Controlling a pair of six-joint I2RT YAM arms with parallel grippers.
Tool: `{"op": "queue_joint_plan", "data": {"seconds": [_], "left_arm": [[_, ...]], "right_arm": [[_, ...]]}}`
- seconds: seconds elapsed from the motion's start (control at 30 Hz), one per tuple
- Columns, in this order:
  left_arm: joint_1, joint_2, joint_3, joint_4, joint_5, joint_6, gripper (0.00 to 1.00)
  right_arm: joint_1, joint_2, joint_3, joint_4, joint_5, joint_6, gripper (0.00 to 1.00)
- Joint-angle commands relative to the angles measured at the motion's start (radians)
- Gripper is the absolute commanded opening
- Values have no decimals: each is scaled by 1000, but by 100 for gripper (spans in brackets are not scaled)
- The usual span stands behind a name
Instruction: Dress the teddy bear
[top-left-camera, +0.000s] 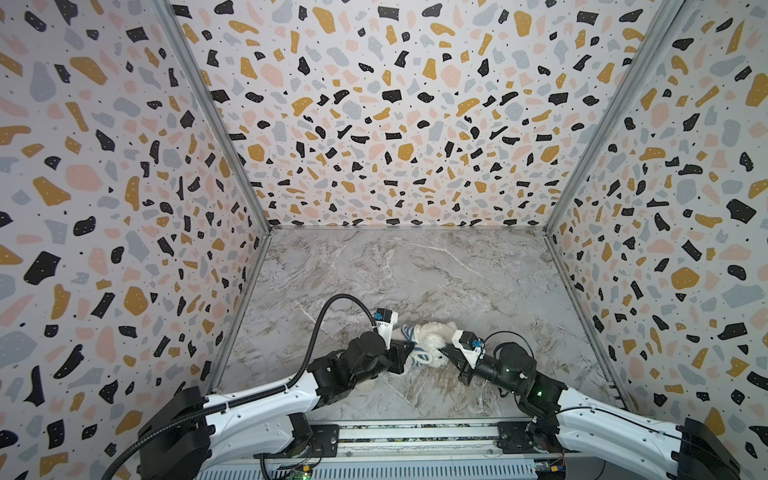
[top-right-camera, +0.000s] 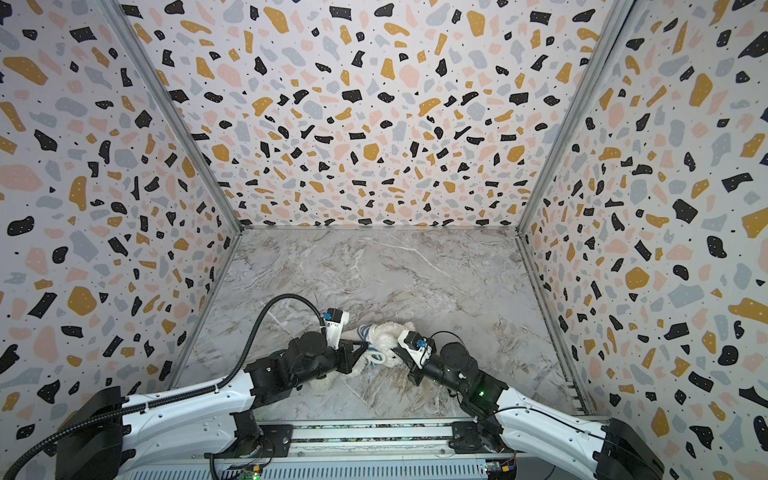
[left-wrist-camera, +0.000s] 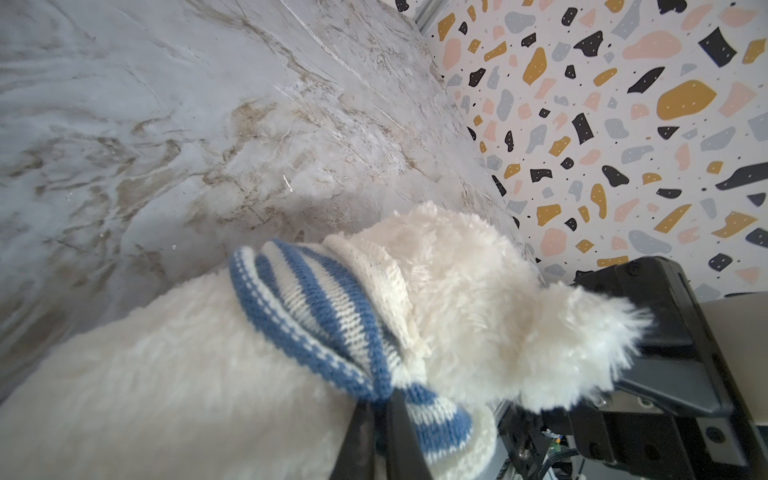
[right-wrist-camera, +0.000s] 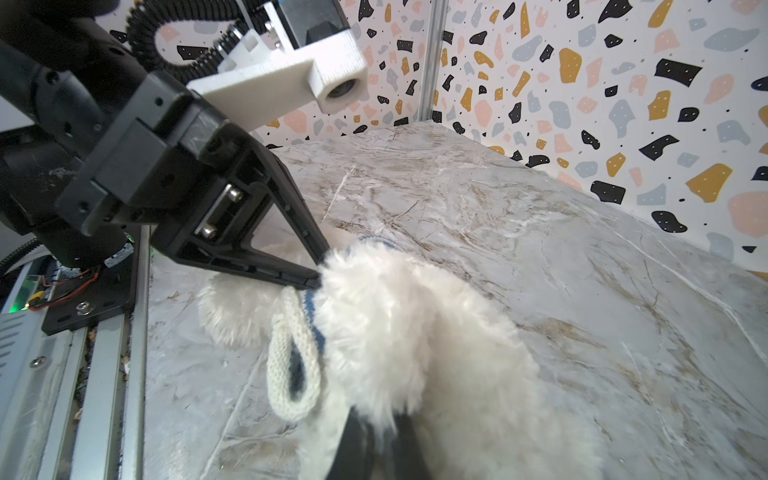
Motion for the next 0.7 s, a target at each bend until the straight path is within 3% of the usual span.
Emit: {"op": "queue_joint_plan", "data": {"seconds": [0.0,0.1,0.33,0.67], "left_arm": [[-2,3,-15,29,-13,1,18],[-2,27,-15,29,-30,-2,18],[-6,56,-8,100,-44,-19,2],[-7,-83,-17,3,-106,34,0]], "right_arm": [[7,-8,18,37,2,17,0],[8,-17,15,38,-6,17,0],[14,-43,11,20,2,30,0],[10,-75,54,-113,243,85,0]]}}
